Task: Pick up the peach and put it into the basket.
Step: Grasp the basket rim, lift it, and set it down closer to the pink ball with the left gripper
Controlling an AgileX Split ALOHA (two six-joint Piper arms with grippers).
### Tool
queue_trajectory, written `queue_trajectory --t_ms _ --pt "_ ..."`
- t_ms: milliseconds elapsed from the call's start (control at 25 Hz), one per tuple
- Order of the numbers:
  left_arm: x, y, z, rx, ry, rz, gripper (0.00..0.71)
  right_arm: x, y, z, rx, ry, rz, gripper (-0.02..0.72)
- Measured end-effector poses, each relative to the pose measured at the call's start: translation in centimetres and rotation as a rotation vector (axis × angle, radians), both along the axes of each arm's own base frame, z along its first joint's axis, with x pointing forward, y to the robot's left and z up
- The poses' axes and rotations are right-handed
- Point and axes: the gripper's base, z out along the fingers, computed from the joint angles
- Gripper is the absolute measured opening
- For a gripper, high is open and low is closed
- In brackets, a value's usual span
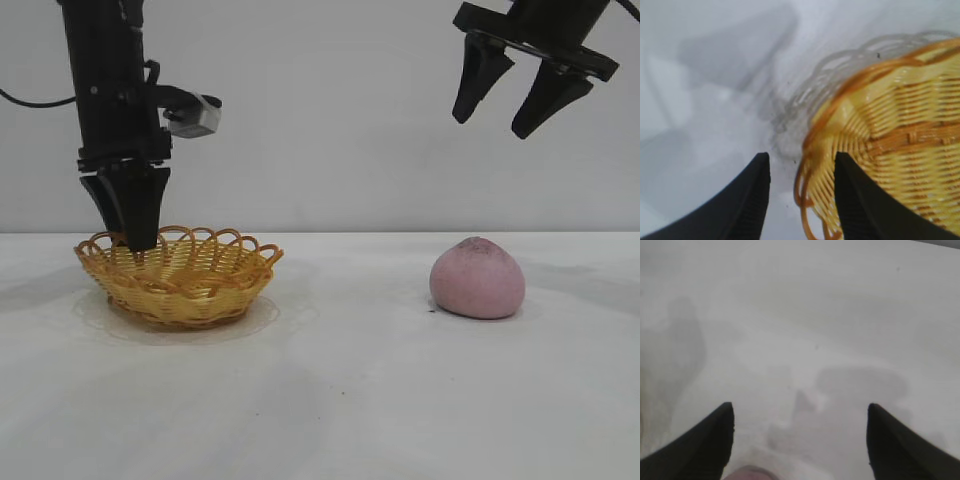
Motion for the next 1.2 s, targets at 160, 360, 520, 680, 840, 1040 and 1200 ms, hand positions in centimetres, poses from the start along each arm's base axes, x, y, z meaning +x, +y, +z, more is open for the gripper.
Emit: queue_trajectory --t_ms 160,360,520,680,840,1040,1200 --pt "0.3 -0.1 -0.7 -0.001 -0.008 0.003 0.167 0.0 0.0 0.0 0.000 0.005 0.003 0.465" --pt "0.3 -0.2 -0.1 -0.008 0.006 0.001 0.075 0.0 0.0 0.0 -0.004 0.004 0.004 0.465" --pt "0.5 -0.2 0.5 -0.011 0.026 0.069 0.000 0.0 -0.1 0.0 -0.010 0.002 0.005 0.465" --pt "0.5 -0.5 2.0 -0.058 0.032 0.273 0.000 0.0 -0.1 -0.1 -0.017 0.001 0.007 0.465" --pt "0.1 -0.8 4.9 -0.175 0.051 0.495 0.000 0.0 -0.1 -0.1 -0.019 0.000 0.008 0.465" --pt "-1.3 -1.1 5.9 -0.264 0.138 0.622 0.000 0.0 -0.1 -0.1 -0.021 0.000 0.009 0.465" --pt "-3.5 -0.8 4.5 -0.234 0.235 0.672 0.000 0.0 -0.1 -0.1 -0.021 0.000 0.009 0.465"
